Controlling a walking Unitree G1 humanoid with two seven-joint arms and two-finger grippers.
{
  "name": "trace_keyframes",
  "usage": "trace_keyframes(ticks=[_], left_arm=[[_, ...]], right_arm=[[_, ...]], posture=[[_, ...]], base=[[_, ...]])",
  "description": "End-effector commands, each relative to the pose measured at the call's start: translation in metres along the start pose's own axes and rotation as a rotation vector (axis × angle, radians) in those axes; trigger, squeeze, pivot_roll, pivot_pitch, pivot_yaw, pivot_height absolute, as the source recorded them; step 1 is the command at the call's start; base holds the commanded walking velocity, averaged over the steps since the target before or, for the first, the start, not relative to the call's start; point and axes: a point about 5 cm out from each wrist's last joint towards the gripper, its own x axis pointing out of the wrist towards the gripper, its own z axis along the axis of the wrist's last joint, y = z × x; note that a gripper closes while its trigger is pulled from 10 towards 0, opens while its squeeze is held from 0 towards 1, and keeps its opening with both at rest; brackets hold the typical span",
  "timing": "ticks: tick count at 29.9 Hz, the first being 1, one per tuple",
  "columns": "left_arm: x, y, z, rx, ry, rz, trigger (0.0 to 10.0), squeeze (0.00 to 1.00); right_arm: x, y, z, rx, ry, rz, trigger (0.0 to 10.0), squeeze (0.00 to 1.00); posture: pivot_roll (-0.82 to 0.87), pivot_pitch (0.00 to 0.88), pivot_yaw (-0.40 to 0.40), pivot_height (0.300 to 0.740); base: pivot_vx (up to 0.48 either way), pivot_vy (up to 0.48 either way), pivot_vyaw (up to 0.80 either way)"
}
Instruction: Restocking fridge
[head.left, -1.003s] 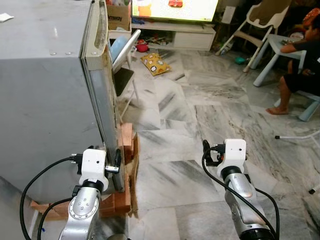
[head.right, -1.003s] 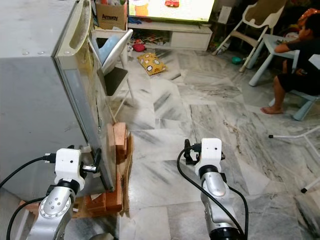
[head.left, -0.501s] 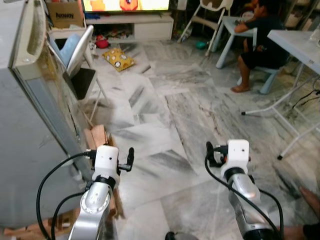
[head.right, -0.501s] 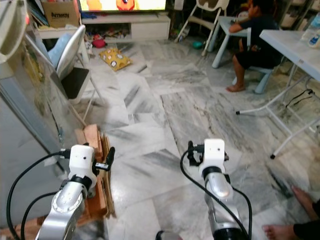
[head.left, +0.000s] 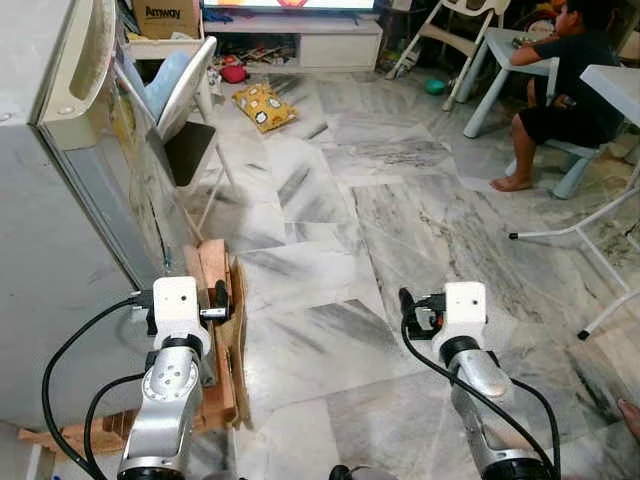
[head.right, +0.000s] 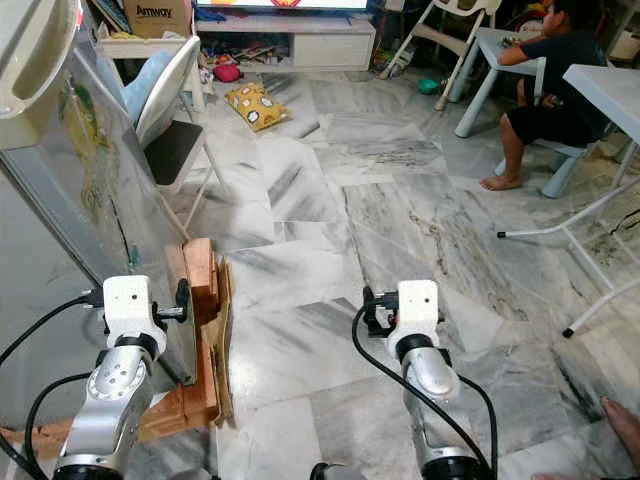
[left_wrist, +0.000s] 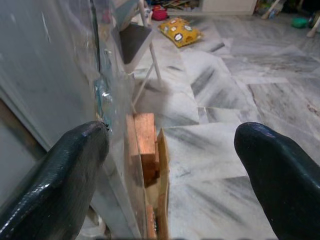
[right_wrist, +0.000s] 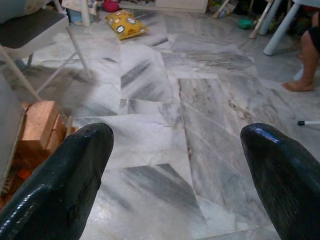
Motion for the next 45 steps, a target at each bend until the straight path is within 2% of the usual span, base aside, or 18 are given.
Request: trace_keyframes(ticks=[1, 9, 12, 14, 16, 18, 23, 27, 29, 30, 32, 33, 34, 36, 38, 39, 42, 45], left_arm=[[0.002, -0.002, -0.003, -0.003, 0.034, 0.001, 10.0, 0.0], [0.003, 0.004, -0.01, 0.037, 0.059, 0.029, 10.0, 0.0], [0.013, 0.016, -0.005, 0.056, 0.054, 0.077, 10.0, 0.0], [0.015, 0.018, -0.004, 0.059, 0.051, 0.086, 10.0, 0.0], [0.023, 0.028, 0.002, 0.07, 0.044, 0.111, 10.0, 0.0], [0.028, 0.03, 0.006, 0.07, 0.035, 0.115, 10.0, 0.0], [0.037, 0.024, 0.017, 0.049, -0.008, 0.085, 10.0, 0.0], [0.044, 0.008, 0.029, 0.034, -0.046, 0.02, 10.0, 0.0], [0.048, -0.007, 0.039, 0.024, -0.079, -0.032, 10.0, 0.0], [0.048, -0.007, 0.039, 0.024, -0.079, -0.032, 10.0, 0.0], [0.049, -0.04, 0.058, 0.067, -0.159, -0.181, 10.0, 0.0], [0.048, -0.052, 0.065, 0.076, -0.189, -0.236, 10.0, 0.0], [0.039, -0.087, 0.084, 0.099, -0.274, -0.405, 10.0, 0.0], [0.027, -0.118, 0.098, 0.092, -0.327, -0.557, 10.0, 0.0], [0.016, -0.139, 0.106, 0.09, -0.361, -0.665, 10.0, 0.0], [0.007, -0.154, 0.111, 0.081, -0.378, -0.751, 10.0, 0.0], [-0.012, -0.182, 0.117, 0.041, -0.388, -0.917, 10.0, 0.0], [-0.01, -0.187, 0.114, 0.018, -0.375, -0.907, 10.0, 0.0]], right_arm=[[0.0, 0.0, 0.003, 0.006, -0.007, 0.01, 10.0, 0.0], [0.001, -0.001, 0.003, 0.008, -0.007, 0.005, 10.0, 0.0], [0.001, 0.0, 0.004, 0.008, -0.007, 0.007, 10.0, 0.0], [0.001, 0.0, 0.004, 0.008, -0.007, 0.007, 10.0, 0.0], [0.003, -0.001, 0.005, 0.007, -0.01, 0.004, 10.0, 0.0], [0.003, -0.001, 0.006, 0.007, -0.012, 0.001, 10.0, 0.0], [0.004, 0.0, 0.006, 0.01, -0.016, 0.0, 10.0, 0.0], [0.004, 0.002, 0.006, 0.013, -0.015, 0.003, 10.0, 0.0], [0.005, 0.003, 0.005, 0.015, -0.014, 0.004, 10.0, 0.0], [0.005, 0.003, 0.005, 0.015, -0.014, 0.004, 10.0, 0.0], [0.005, 0.003, 0.002, -0.007, 0.008, 0.011, 10.0, 0.0], [0.005, 0.002, 0.0, -0.024, 0.023, 0.014, 10.0, 0.0], [0.003, 0.0, -0.013, -0.075, 0.108, 0.025, 10.0, 0.0], [0.0, -0.003, -0.024, -0.086, 0.172, 0.032, 10.0, 0.0], [-0.003, -0.004, -0.03, -0.096, 0.213, 0.046, 10.0, 0.0], [-0.004, -0.004, -0.035, -0.094, 0.242, 0.061, 10.0, 0.0], [-0.005, -0.002, -0.04, -0.092, 0.28, 0.092, 10.0, 0.0], [-0.003, 0.004, -0.04, -0.124, 0.28, 0.128, 10.0, 0.0]], posture=[[0.05, 0.043, -0.07, 0.74], [0.05, 0.042, -0.066, 0.74], [0.05, 0.04, -0.065, 0.74], [0.05, 0.04, -0.065, 0.74], [0.05, 0.037, -0.063, 0.74], [0.05, 0.036, -0.061, 0.74], [0.05, 0.034, -0.059, 0.74], [0.05, 0.032, -0.059, 0.74], [0.06, 0.03, -0.061, 0.74], [0.06, 0.03, -0.061, 0.74], [0.06, 0.027, -0.063, 0.74], [0.06, 0.026, -0.064, 0.74], [0.07, 0.021, -0.066, 0.74], [0.07, 0.018, -0.067, 0.74], [0.07, 0.015, -0.067, 0.74], [0.07, 0.011, -0.067, 0.74], [0.07, 0.007, -0.067, 0.74], [0.07, 0.0, -0.06, 0.74]], base=[[0.0, 0.0, 0.0], [0.0, 0.0, 0.0], [0.0, 0.0, 0.0], [0.0, 0.0, 0.0], [0.0, 0.0, 0.0], [0.0, 0.0, 0.0], [0.0, 0.0, 0.0], [0.0, 0.0, 0.0], [0.0, 0.0, 0.0], [0.0, 0.0, 0.0], [0.0, 0.0, 0.0], [0.0, 0.0, 0.0], [0.0, 0.0, 0.0], [0.0, 0.0, 0.0], [0.0, 0.0, 0.0], [0.0, 0.0, 0.0], [0.0, 0.0, 0.0], [0.0, 0.0, 0.0]])
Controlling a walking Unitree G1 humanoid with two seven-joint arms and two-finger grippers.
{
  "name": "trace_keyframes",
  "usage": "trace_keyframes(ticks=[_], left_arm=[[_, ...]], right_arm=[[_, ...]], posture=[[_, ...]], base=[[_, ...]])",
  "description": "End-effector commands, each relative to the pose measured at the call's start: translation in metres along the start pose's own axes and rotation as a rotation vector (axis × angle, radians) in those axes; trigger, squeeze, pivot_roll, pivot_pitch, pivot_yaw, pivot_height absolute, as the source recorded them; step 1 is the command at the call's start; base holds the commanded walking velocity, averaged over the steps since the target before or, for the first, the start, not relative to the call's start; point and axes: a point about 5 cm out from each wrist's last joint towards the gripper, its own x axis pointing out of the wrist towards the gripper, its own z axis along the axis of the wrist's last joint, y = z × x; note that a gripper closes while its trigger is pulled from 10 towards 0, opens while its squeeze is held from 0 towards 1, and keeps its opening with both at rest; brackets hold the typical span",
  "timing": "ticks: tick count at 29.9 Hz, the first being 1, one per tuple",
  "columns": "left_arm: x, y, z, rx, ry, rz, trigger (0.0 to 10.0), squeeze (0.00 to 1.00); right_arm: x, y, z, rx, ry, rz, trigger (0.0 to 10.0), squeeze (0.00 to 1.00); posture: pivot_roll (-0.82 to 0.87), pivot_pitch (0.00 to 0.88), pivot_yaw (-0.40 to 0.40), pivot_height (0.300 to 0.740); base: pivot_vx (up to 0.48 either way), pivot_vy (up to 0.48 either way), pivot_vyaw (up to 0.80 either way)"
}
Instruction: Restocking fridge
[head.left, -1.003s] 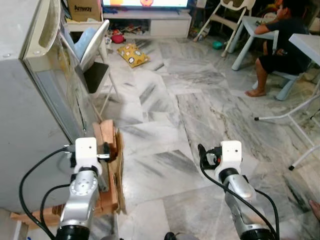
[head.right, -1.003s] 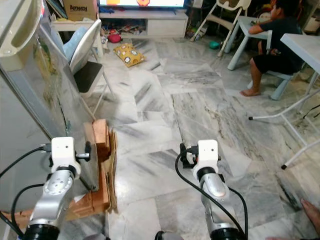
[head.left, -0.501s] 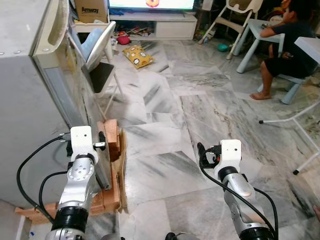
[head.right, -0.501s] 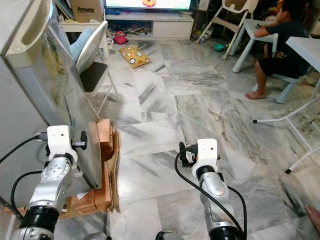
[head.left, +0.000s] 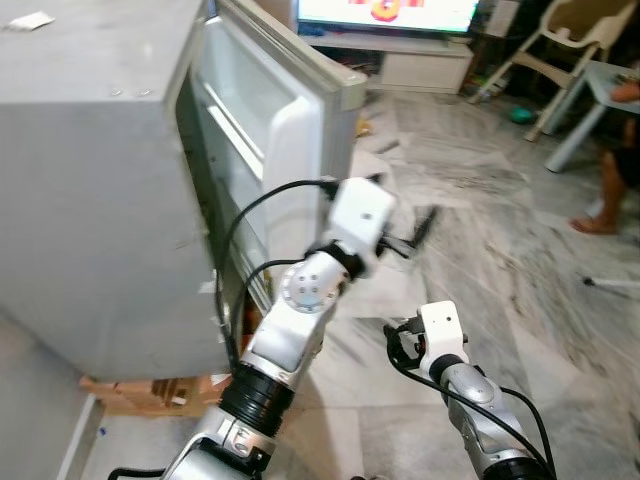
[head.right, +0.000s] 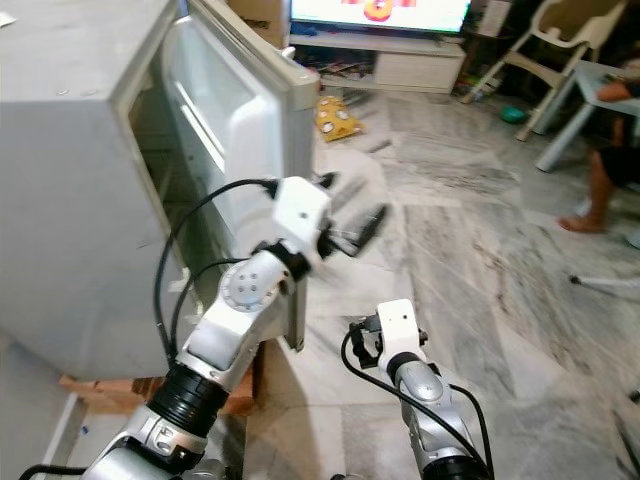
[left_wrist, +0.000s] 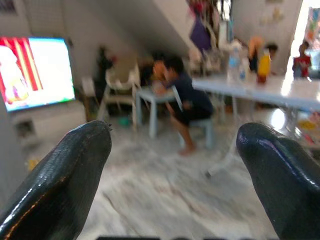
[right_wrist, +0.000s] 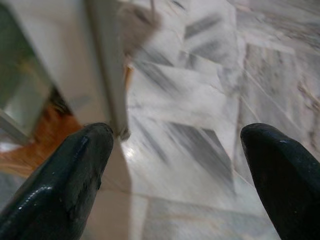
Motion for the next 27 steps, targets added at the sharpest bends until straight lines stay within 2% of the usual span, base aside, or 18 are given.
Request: trace_keyframes(ticks=[1, 2, 4, 7, 9, 10, 13, 19, 27], left_arm=[[-0.004, 0.012, -0.011, -0.044, 0.036, 0.078, 10.0, 0.0], [-0.004, 0.012, -0.011, -0.044, 0.036, 0.078, 10.0, 0.0], [-0.011, 0.024, -0.014, -0.05, 0.045, 0.128, 10.0, 0.0], [-0.028, 0.044, -0.021, -0.015, 0.075, 0.199, 10.0, 0.0], [-0.039, 0.056, -0.025, -0.008, 0.093, 0.255, 10.0, 0.0], [-0.05, 0.066, -0.029, -0.015, 0.108, 0.31, 10.0, 0.0], [-0.061, 0.075, -0.031, -0.005, 0.116, 0.37, 10.0, 0.0], [-0.074, 0.078, -0.034, 0.024, 0.136, 0.433, 10.0, 0.0], [-0.088, 0.078, -0.038, 0.065, 0.173, 0.453, 10.0, 0.0]], right_arm=[[0.002, 0.002, 0.0, -0.032, 0.017, 0.02, 10.0, 0.0], [0.002, 0.002, 0.0, -0.032, 0.017, 0.02, 10.0, 0.0], [0.003, 0.003, 0.001, -0.035, 0.013, 0.021, 10.0, 0.0], [0.003, 0.003, 0.006, -0.032, -0.025, 0.028, 10.0, 0.0], [0.002, 0.005, 0.014, -0.004, -0.082, 0.031, 10.0, 0.0], [0.002, 0.007, 0.024, 0.021, -0.148, 0.029, 10.0, 0.0], [0.001, 0.012, 0.039, 0.057, -0.235, 0.038, 10.0, 0.0], [0.0, 0.02, 0.052, 0.031, -0.311, 0.059, 10.0, 0.0], [0.0, 0.017, 0.06, 0.026, -0.352, 0.038, 10.0, 0.0]], posture=[[0.06, 0.0, -0.059, 0.74], [0.06, 0.0, -0.059, 0.74], [0.07, 0.002, -0.06, 0.74], [0.07, 0.001, -0.06, 0.74], [0.08, 0.004, -0.06, 0.74], [0.08, 0.005, -0.059, 0.74], [0.09, 0.01, -0.057, 0.74], [0.1, 0.011, -0.057, 0.74], [0.1, 0.015, -0.052, 0.74]], base=[[0.0, 0.0, 0.0], [0.0, 0.0, 0.0], [0.0, 0.0, 0.0], [0.0, 0.0, 0.0], [0.0, 0.0, 0.0], [0.0, 0.0, 0.0], [0.0, -0.385, 0.0], [0.045, -0.429, 0.0], [0.317, -0.356, 0.0]])
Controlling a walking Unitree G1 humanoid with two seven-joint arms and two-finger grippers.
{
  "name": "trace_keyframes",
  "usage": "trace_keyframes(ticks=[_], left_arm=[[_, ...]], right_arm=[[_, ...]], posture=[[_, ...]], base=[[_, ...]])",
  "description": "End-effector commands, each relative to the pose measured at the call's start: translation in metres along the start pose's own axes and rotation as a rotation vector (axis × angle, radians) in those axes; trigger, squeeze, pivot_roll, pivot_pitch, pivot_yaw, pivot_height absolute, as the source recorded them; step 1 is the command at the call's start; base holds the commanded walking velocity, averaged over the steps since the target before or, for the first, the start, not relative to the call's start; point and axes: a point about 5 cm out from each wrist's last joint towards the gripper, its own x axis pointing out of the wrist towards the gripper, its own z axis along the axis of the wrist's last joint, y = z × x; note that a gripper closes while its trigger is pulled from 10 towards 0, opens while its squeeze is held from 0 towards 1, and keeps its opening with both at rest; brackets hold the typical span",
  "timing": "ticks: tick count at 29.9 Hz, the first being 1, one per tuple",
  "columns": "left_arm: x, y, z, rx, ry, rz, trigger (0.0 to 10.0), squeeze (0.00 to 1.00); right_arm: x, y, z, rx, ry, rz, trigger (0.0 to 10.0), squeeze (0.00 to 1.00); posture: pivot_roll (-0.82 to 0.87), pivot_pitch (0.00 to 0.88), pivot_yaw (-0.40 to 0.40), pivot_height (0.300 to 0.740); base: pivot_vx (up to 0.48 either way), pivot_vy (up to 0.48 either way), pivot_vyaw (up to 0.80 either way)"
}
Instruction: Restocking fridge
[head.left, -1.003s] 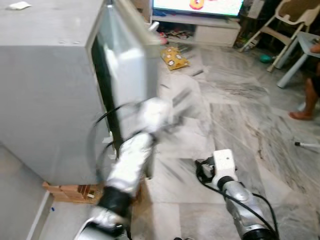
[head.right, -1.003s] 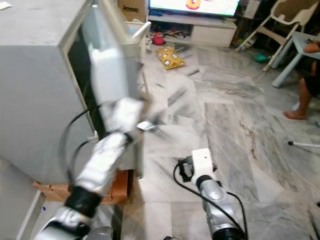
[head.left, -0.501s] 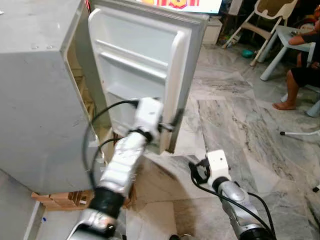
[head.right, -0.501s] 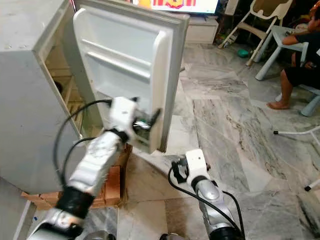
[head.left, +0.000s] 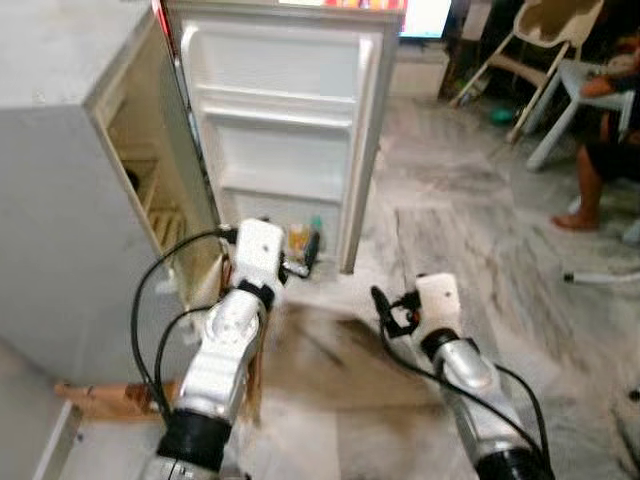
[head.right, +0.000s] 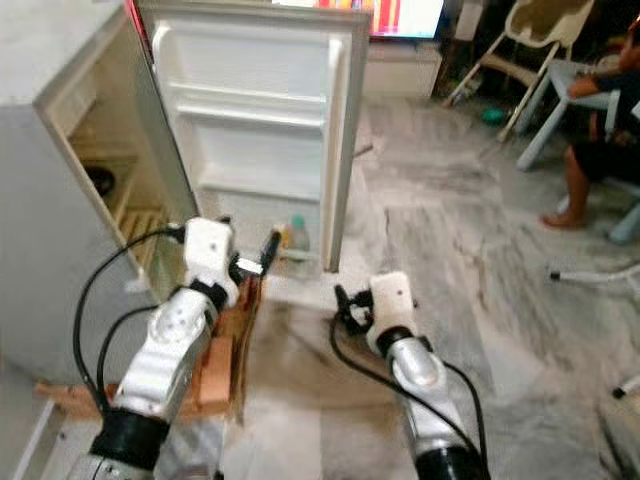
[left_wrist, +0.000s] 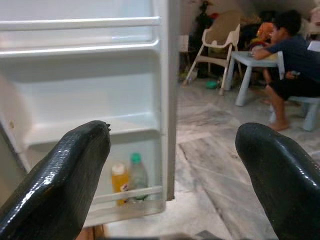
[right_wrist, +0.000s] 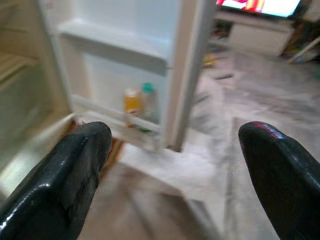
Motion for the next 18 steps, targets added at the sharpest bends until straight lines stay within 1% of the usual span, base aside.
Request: trace_keyframes(ticks=[1, 4, 6, 7, 9, 11, 12, 14, 16, 18], left_arm=[[-0.005, 0.009, -0.001, 0.031, 0.015, 0.026, 10.0, 0.0], [-0.013, 0.013, -0.008, 0.06, 0.046, 0.032, 10.0, 0.0], [-0.014, 0.013, -0.008, 0.065, 0.047, 0.035, 10.0, 0.0], [-0.017, 0.014, -0.01, 0.085, 0.057, 0.04, 10.0, 0.0], [-0.02, 0.015, -0.013, 0.095, 0.066, 0.04, 10.0, 0.0], [-0.026, 0.022, -0.014, 0.119, 0.079, 0.068, 10.0, 0.0], [-0.029, 0.028, -0.014, 0.133, 0.084, 0.086, 10.0, 0.0], [-0.032, 0.031, -0.013, 0.138, 0.091, 0.1, 10.0, 0.0], [-0.043, 0.048, -0.016, 0.168, 0.122, 0.177, 10.0, 0.0], [-0.048, 0.054, -0.017, 0.172, 0.13, 0.211, 10.0, 0.0]], right_arm=[[0.003, 0.006, 0.007, -0.003, -0.03, 0.01, 10.0, 0.0], [0.005, 0.009, 0.015, -0.012, -0.064, 0.006, 10.0, 0.0], [0.005, 0.009, 0.016, -0.013, -0.067, 0.007, 10.0, 0.0], [0.006, 0.01, 0.017, -0.014, -0.074, 0.008, 10.0, 0.0], [0.006, 0.011, 0.017, -0.013, -0.075, 0.009, 10.0, 0.0], [0.007, 0.009, 0.018, -0.047, -0.08, 0.012, 10.0, 0.0], [0.007, 0.007, 0.019, -0.053, -0.084, 0.01, 10.0, 0.0], [0.007, 0.007, 0.02, -0.049, -0.085, 0.007, 10.0, 0.0], [0.01, 0.003, 0.025, -0.072, -0.104, -0.002, 10.0, 0.0], [0.011, 0.001, 0.028, -0.081, -0.115, -0.011, 10.0, 0.0]], posture=[[0.1, 0.015, -0.05, 0.74], [0.11, 0.016, -0.046, 0.74], [0.11, 0.016, -0.046, 0.74], [0.11, 0.016, -0.045, 0.74], [0.11, 0.015, -0.045, 0.74], [0.13, 0.018, -0.05, 0.74], [0.13, 0.02, -0.051, 0.74], [0.13, 0.02, -0.051, 0.74], [0.14, 0.032, -0.047, 0.74], [0.14, 0.031, -0.045, 0.74]], base=[[0.334, -0.341, 0.0], [0.344, -0.33, 0.0], [0.368, -0.304, 0.0], [0.398, -0.262, 0.0], [0.398, -0.262, 0.0], [0.431, 0.0, -0.8], [0.431, 0.0, -0.8], [0.431, 0.0, -0.8], [0.437, 0.0, -0.8], [0.437, 0.0, -0.8]])
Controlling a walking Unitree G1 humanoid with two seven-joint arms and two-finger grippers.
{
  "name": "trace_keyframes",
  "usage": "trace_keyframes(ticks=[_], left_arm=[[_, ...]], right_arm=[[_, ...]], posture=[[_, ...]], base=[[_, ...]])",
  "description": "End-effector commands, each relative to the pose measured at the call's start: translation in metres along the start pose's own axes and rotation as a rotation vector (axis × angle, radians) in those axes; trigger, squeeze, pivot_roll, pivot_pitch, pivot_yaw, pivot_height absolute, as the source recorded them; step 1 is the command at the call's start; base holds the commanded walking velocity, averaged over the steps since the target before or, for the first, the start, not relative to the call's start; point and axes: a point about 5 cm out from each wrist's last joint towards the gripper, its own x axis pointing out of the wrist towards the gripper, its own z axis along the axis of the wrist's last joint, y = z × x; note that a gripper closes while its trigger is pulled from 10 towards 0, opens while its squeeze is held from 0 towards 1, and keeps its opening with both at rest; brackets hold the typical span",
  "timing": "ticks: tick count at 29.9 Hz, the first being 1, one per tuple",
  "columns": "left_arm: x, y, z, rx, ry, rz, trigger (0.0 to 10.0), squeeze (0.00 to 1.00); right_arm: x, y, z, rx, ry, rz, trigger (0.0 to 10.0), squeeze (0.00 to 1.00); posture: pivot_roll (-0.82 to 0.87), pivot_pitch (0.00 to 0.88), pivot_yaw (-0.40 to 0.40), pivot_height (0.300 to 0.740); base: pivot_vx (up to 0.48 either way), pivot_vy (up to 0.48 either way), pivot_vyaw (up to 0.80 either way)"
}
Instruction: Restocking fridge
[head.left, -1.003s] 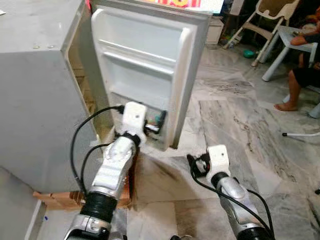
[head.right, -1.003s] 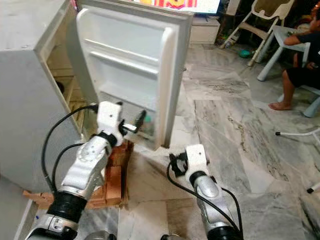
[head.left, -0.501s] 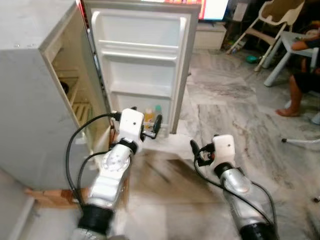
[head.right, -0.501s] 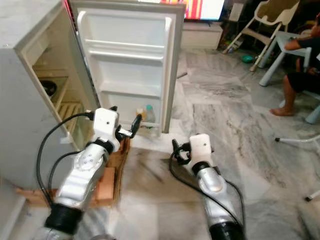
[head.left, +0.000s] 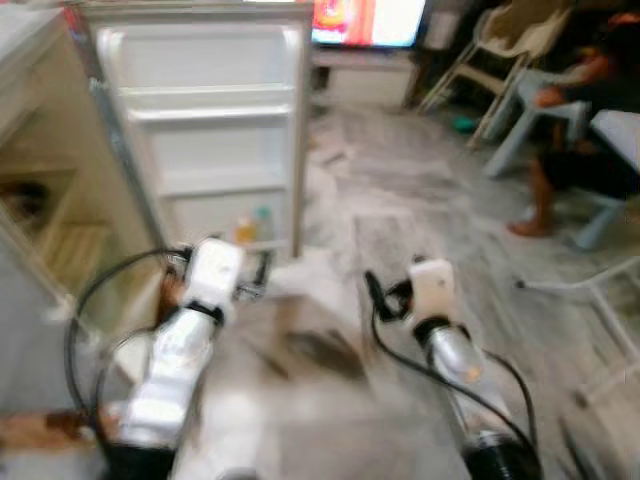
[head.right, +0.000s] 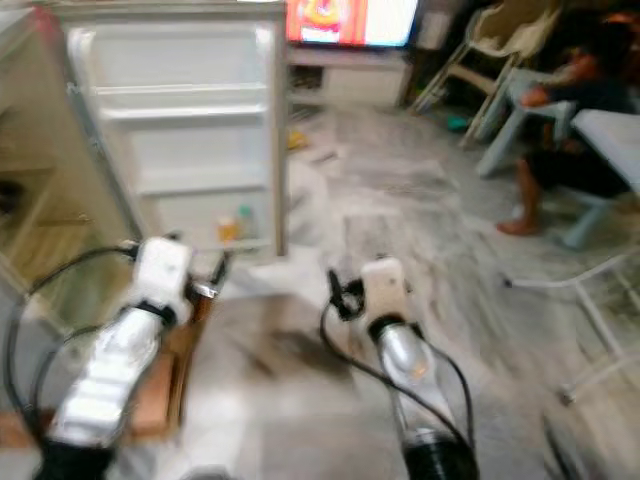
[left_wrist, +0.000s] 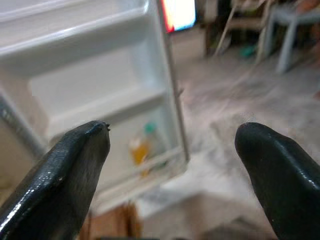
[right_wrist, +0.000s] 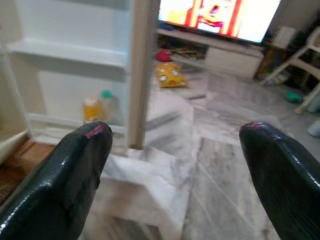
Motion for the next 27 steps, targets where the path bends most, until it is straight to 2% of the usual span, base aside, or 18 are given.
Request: trace_keyframes(ticks=[1, 4, 5, 13, 19, 24, 27], left_arm=[[-0.001, 0.0, 0.006, 0.001, -0.021, 0.021, 10.0, 0.0], [-0.012, 0.014, 0.0, -0.007, -0.003, 0.115, 10.0, 0.0], [-0.019, 0.019, -0.009, -0.012, 0.028, 0.15, 10.0, 0.0], [-0.039, 0.019, -0.022, -0.027, 0.085, 0.202, 10.0, 0.0], [-0.04, 0.013, -0.023, -0.045, 0.08, 0.208, 10.0, 0.0], [-0.032, 0.01, -0.019, -0.061, 0.057, 0.215, 10.0, 0.0], [-0.025, 0.01, -0.013, -0.066, 0.025, 0.226, 10.0, 0.0]], right_arm=[[0.0, -0.014, 0.004, -0.023, -0.016, -0.053, 10.0, 0.0], [0.001, -0.019, 0.009, -0.03, -0.039, -0.078, 10.0, 0.0], [0.0, -0.02, 0.009, -0.033, -0.04, -0.082, 10.0, 0.0], [-0.006, -0.026, 0.008, -0.038, -0.05, -0.142, 10.0, 0.0], [-0.01, -0.024, 0.004, -0.02, -0.048, -0.164, 10.0, 0.0], [-0.009, -0.02, 0.005, -0.009, -0.059, -0.154, 10.0, 0.0], [-0.005, -0.02, 0.015, -0.012, -0.1, -0.143, 10.0, 0.0]], posture=[[0.14, 0.031, -0.045, 0.74], [0.12, 0.035, -0.044, 0.74], [0.12, 0.034, -0.05, 0.74], [0.11, 0.023, -0.055, 0.74], [0.09, 0.002, -0.055, 0.74], [0.08, 0.0, -0.053, 0.74], [0.08, 0.0, -0.05, 0.74]], base=[[0.435, 0.0, -0.8], [0.44, 0.0, -0.8], [0.446, 0.0, -0.8], [0.448, 0.0, -0.8], [0.458, 0.0, -0.8], [0.48, 0.0, -0.8], [0.48, 0.0, 0.0]])
